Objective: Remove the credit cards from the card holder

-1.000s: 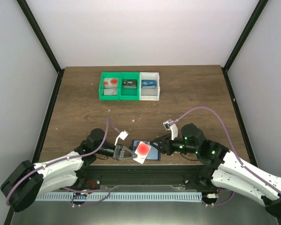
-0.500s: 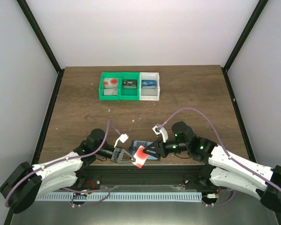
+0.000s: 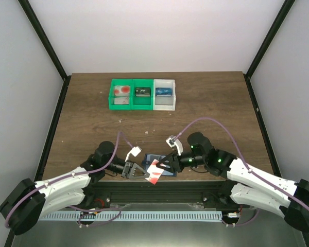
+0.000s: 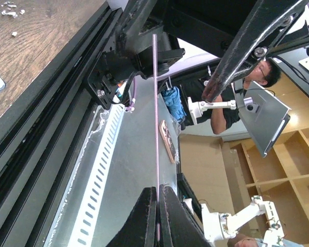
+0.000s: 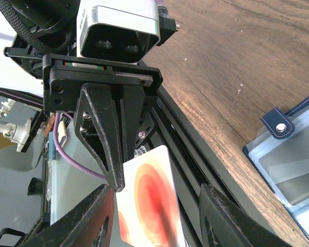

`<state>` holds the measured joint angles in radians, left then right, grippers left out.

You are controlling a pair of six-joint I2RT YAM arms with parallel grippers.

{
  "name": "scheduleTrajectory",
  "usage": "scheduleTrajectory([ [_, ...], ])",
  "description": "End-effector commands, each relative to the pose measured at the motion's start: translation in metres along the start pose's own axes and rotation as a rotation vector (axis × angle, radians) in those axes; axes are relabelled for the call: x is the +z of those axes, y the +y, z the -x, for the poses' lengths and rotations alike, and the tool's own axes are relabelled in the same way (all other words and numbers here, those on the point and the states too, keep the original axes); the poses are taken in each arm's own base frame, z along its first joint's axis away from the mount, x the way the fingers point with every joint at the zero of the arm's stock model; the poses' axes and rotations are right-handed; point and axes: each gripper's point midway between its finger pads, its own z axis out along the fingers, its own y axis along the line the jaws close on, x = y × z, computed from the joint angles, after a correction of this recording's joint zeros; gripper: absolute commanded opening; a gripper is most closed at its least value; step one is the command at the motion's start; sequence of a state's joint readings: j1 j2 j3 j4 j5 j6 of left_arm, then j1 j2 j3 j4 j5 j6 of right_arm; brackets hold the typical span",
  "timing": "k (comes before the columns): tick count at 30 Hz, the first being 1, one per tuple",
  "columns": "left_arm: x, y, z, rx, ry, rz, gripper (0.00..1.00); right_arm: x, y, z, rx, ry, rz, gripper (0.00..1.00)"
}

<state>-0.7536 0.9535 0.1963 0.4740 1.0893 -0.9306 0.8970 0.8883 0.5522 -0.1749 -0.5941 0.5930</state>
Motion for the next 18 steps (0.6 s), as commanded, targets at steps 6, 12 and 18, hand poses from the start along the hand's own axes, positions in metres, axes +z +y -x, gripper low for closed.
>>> scheduleTrajectory([
  [6,-0.001,-0.009,0.002,0.055,-0.012,-0.023,0.00,-0.004,0.015,0.000,-0.035,0.010,0.086,0.16],
  [12,-0.004,-0.002,0.017,0.045,-0.113,0.037,0.48,-0.008,0.008,0.009,0.015,-0.086,0.054,0.01],
  [18,-0.022,-0.008,0.043,-0.005,-0.373,-0.008,0.62,-0.018,0.000,0.030,0.148,-0.273,0.054,0.01],
])
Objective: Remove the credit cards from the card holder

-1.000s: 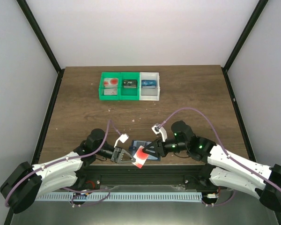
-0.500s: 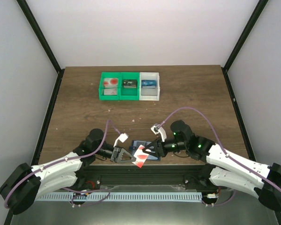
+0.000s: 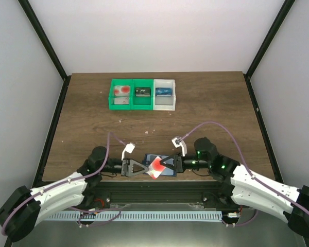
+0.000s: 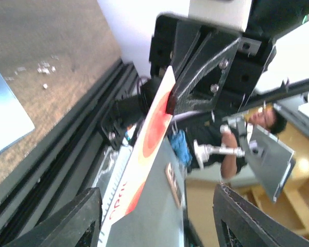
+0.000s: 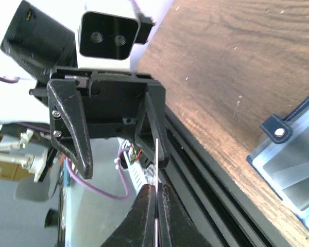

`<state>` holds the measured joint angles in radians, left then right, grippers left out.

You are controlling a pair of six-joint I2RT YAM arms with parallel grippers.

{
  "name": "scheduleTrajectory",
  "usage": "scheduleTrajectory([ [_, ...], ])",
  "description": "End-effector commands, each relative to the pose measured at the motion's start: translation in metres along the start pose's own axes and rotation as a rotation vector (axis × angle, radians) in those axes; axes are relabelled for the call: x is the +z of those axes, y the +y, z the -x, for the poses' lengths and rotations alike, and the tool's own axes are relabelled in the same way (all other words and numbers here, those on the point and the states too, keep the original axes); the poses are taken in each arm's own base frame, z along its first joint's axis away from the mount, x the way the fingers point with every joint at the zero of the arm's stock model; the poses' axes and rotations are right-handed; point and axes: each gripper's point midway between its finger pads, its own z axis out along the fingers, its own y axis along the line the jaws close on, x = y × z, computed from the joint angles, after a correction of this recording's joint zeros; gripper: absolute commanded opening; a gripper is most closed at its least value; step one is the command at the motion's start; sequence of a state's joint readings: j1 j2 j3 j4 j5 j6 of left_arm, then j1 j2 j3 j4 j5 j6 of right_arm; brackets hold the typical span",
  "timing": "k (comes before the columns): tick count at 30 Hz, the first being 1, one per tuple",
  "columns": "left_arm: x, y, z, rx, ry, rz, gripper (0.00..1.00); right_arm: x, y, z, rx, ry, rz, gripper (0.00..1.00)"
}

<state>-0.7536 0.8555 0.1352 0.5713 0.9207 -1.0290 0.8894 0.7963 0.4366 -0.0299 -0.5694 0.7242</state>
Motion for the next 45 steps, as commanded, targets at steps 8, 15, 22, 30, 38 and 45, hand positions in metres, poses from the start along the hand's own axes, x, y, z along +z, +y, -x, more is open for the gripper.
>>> scheduleTrajectory([
  [8,-0.018,0.003,0.041,-0.079,-0.332,-0.009,0.64,-0.018,-0.006,0.058,0.296,-0.422,0.100,0.01],
  [15,-0.022,0.011,0.057,-0.142,-0.418,0.018,0.60,-0.032,-0.038,0.063,0.511,-0.608,0.137,0.00],
  [22,-0.012,0.016,0.073,-0.140,-0.423,0.051,0.55,-0.049,-0.052,0.070,0.581,-0.739,0.132,0.00],
  [30,0.006,0.007,0.095,-0.149,-0.405,-0.003,0.48,-0.054,-0.058,0.075,0.617,-0.791,0.130,0.00],
  [38,0.016,-0.003,0.106,-0.138,-0.385,-0.054,0.36,-0.053,-0.061,0.074,0.631,-0.788,0.124,0.00],
  [45,0.020,-0.005,0.111,-0.138,-0.374,-0.067,0.21,-0.052,-0.063,0.073,0.634,-0.789,0.117,0.00],
])
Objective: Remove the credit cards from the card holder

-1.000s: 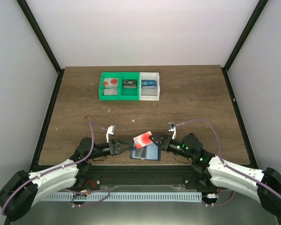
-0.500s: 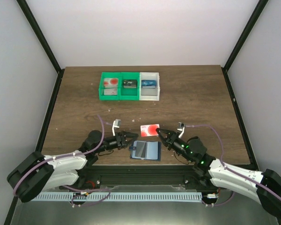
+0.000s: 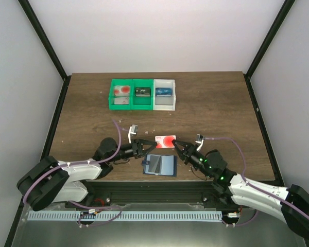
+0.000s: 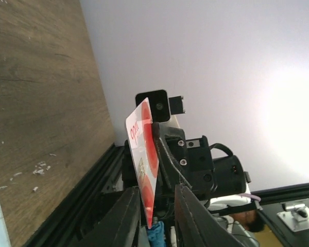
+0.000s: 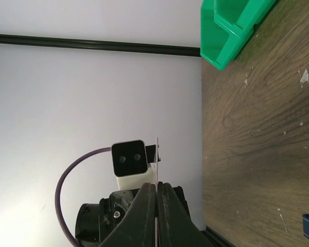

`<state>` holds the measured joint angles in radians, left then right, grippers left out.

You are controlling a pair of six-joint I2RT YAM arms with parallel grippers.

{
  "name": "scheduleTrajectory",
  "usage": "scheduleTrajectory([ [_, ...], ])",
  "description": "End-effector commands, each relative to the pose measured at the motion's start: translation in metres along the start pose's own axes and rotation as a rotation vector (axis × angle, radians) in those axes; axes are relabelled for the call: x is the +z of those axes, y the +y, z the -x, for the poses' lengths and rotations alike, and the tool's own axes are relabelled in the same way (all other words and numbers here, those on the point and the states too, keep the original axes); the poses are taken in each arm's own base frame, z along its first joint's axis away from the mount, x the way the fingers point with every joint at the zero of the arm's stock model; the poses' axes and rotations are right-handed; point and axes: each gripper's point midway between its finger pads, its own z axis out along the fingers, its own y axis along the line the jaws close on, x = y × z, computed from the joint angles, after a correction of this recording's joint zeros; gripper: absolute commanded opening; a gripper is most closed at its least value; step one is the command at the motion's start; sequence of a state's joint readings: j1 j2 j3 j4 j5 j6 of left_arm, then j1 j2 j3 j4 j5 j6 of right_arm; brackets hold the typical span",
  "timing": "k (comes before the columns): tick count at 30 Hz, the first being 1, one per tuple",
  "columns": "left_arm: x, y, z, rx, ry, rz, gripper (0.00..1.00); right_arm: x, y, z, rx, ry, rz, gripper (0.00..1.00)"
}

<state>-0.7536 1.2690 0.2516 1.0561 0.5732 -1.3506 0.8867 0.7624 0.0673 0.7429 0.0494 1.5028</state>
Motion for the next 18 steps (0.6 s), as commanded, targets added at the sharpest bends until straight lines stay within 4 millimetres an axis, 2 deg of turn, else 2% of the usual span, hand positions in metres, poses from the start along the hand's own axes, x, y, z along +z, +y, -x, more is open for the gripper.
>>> scheduleTrajectory([
  [1,0.004,-0.017,0.002,0.038,0.008,-0.062,0.17,0.000,0.000,0.007,0.007,-0.037,0.006,0.00],
  [3,0.006,-0.017,0.002,0.047,0.016,-0.059,0.08,0.000,-0.001,0.006,0.005,-0.033,0.003,0.00],
  [4,0.006,-0.017,0.002,0.053,0.020,-0.058,0.00,-0.001,-0.002,0.006,0.004,-0.032,0.001,0.01],
  [9,0.005,-0.016,0.001,0.074,0.020,-0.044,0.00,-0.003,-0.005,0.005,-0.001,-0.027,-0.007,0.01],
  [11,0.004,-0.014,0.001,0.094,0.014,-0.032,0.00,-0.004,-0.006,0.005,-0.012,-0.027,-0.012,0.05],
  [13,0.003,-0.014,0.003,0.105,0.009,-0.023,0.00,-0.006,-0.004,0.005,-0.035,-0.024,-0.012,0.16],
  [18,-0.004,-0.014,0.006,0.131,0.039,-0.007,0.00,-0.010,0.001,-0.001,-0.144,0.015,-0.031,0.57],
])
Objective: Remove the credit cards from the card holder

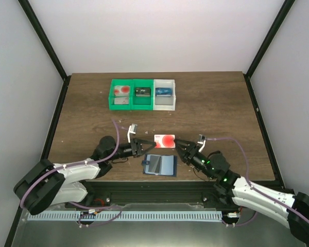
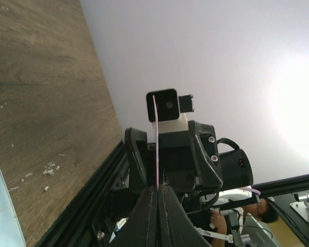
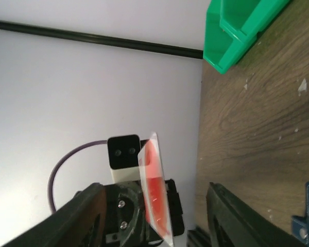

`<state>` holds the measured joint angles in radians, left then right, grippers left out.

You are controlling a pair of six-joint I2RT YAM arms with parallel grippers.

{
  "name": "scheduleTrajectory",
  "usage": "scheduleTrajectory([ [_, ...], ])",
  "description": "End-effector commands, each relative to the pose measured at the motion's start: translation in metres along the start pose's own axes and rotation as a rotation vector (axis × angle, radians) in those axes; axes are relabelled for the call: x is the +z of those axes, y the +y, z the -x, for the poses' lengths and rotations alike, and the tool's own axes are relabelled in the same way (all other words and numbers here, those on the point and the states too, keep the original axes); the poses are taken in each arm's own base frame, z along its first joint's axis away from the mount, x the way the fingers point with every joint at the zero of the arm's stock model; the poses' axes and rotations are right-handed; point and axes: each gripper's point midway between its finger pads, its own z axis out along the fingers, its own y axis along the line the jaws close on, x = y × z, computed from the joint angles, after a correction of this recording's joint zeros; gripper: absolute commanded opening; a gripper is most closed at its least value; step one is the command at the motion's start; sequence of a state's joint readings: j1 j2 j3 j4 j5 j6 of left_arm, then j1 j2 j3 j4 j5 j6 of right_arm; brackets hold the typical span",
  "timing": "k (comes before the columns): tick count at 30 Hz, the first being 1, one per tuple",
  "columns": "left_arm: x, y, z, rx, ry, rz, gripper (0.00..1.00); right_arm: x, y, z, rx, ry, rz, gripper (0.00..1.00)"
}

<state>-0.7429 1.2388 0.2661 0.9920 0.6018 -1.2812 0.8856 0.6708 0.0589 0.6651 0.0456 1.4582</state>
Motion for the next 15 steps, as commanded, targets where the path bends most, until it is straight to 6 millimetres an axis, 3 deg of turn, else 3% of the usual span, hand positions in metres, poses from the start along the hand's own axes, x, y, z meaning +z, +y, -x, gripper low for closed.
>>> scheduleTrajectory([
  [1,-0.007,-0.010,0.011,0.071,0.018,-0.010,0.00,-0.005,0.000,-0.004,-0.122,0.030,-0.033,0.65],
  [6,-0.026,-0.006,0.032,0.113,0.023,0.070,0.00,-0.015,0.005,-0.015,-0.235,0.103,-0.020,0.98],
  [7,-0.029,0.000,0.036,0.103,0.033,0.117,0.00,-0.018,0.006,-0.016,-0.253,0.111,-0.018,1.00],
  [15,-0.058,-0.009,0.097,0.191,0.020,0.249,0.00,-0.033,0.012,-0.021,-0.377,0.151,-0.005,1.00],
])
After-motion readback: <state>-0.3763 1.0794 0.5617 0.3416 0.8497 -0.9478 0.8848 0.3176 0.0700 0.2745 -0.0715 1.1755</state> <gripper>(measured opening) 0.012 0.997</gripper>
